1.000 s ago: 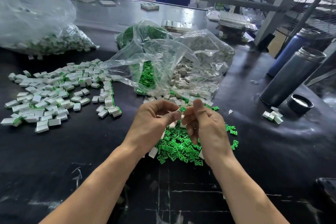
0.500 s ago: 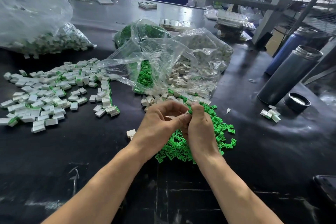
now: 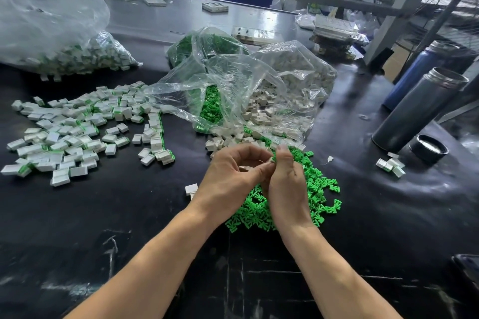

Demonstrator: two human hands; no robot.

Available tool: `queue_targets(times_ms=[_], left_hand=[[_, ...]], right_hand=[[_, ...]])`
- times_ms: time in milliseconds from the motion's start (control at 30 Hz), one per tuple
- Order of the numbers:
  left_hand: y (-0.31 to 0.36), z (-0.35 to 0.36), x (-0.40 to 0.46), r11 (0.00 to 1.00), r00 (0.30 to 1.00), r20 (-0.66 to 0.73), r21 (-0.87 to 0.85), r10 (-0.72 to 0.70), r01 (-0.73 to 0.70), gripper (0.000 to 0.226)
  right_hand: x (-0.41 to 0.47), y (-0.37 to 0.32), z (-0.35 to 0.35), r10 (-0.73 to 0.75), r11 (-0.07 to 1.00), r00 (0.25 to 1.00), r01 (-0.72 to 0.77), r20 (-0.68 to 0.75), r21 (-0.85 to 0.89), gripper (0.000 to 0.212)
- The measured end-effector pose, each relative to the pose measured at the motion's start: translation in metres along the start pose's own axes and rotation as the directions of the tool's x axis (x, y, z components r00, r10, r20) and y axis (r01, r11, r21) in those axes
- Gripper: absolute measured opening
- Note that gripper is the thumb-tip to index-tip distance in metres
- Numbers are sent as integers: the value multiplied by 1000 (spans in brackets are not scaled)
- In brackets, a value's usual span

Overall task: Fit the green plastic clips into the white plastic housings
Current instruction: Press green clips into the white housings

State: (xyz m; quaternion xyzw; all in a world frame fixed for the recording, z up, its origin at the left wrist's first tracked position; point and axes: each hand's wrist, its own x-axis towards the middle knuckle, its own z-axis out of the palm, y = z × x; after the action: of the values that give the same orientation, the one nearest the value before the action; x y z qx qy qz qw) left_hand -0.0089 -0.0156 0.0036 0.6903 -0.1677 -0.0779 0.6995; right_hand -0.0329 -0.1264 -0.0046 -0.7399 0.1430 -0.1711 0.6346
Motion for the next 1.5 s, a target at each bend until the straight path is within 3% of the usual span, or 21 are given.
queue_targets(times_ms=[400,833,1133,1233,1333,1500], left_hand=[[0,7,1,998,997,-59,-11,56,-56,6],[0,7,-1,999,997,-62,-29,44,-45,7],[2,3,0,1000,996,-88,-9,15,-16,3],[3,-3,2,1000,991,-134,26,-4,7,5],[5,-6,3,1000,990,-144,26,-13,17,6],[4,-8,2,996,991,-137,90,-9,21,6]], right_hand=[[9,4,-1,-60,984,996,47,-73,-169,64],[9,2,-1,-83,984,994,70,-72,-166,52],[8,5,-7,-113,986,994,111,-6,-127,61],[11,5,-16,-177,978,983,171,-40,-122,53],[12,4,-24,-228,972,972,230,58,-51,35],[13,6,-28,-294,942,945,313,146,-123,5]])
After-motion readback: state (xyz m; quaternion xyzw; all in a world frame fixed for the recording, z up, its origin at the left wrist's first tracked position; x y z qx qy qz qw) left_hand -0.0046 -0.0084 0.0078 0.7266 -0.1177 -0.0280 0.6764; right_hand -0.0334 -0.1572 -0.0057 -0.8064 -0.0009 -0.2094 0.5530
